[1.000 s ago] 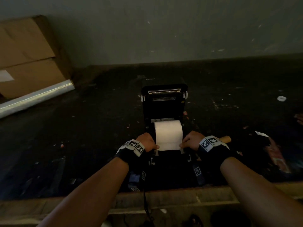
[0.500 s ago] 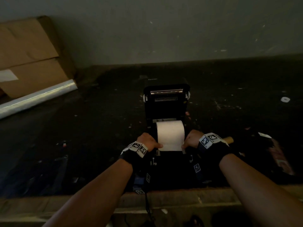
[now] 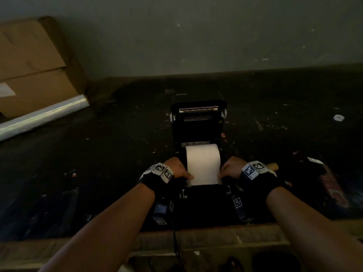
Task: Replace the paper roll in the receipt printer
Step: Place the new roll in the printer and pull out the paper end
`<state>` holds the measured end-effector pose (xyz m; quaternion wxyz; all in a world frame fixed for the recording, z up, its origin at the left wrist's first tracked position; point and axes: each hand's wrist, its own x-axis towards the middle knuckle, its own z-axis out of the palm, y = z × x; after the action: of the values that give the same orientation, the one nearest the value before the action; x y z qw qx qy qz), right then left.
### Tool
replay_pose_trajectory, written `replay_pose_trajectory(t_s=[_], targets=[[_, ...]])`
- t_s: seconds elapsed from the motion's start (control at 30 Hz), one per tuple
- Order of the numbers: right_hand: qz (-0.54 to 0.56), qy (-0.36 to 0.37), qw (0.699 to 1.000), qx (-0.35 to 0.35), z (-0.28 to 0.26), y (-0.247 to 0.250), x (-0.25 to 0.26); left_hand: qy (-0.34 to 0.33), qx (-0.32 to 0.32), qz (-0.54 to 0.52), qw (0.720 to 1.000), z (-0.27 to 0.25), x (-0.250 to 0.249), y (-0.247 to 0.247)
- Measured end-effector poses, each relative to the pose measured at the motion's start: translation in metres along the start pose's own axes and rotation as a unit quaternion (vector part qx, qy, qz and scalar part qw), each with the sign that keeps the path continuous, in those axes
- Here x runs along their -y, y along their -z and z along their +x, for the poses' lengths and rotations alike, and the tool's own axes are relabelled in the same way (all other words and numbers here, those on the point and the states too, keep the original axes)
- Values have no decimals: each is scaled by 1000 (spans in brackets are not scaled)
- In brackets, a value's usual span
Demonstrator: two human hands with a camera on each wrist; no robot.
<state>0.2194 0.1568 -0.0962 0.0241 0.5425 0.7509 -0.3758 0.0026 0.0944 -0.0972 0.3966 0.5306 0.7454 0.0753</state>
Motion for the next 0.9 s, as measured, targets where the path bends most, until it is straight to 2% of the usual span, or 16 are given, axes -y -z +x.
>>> replay_pose_trajectory(t_s=[0.13, 0.33, 0.47, 0.6, 0.77, 0.9], targets=[[-14, -5, 1000, 8, 4, 2, 4, 0, -22, -4, 1000, 2, 1, -5], [17, -4, 999, -29, 2, -3, -2, 16, -8, 25, 1000, 2, -3, -5], [5, 0, 1000, -10, -1, -2, -1, 4, 2, 1, 1000, 0, -5, -4], [-18, -14, 1000, -3, 1, 1, 4, 6, -20, 6, 1000, -2, -3, -6], [11, -16, 1000, 1, -4, -1, 5, 17, -6, 25, 1000, -5, -6, -4], [-21, -24, 999, 12, 0, 1, 7, 7, 6, 0, 1000, -4, -11, 0]])
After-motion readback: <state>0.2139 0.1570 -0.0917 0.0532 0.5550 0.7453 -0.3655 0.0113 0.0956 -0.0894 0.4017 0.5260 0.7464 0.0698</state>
